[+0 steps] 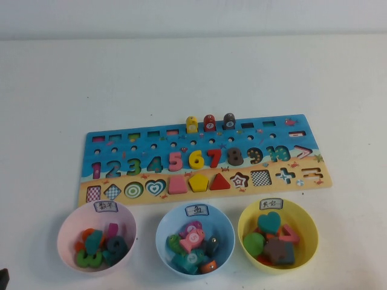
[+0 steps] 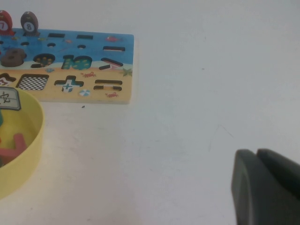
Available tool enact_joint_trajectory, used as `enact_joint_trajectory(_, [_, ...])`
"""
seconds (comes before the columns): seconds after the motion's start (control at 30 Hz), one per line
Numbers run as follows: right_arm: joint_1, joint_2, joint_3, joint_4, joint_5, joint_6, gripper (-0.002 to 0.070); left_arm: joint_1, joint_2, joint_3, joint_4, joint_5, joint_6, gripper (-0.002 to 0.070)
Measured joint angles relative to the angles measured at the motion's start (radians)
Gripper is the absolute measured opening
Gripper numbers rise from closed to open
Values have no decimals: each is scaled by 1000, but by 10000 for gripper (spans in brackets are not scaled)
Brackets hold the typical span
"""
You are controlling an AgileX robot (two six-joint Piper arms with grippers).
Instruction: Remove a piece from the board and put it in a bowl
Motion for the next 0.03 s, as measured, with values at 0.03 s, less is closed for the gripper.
enact_joint_trajectory(0.03, [0, 0, 0, 0, 0, 0, -17, 0, 0, 0, 0, 0, 0, 2])
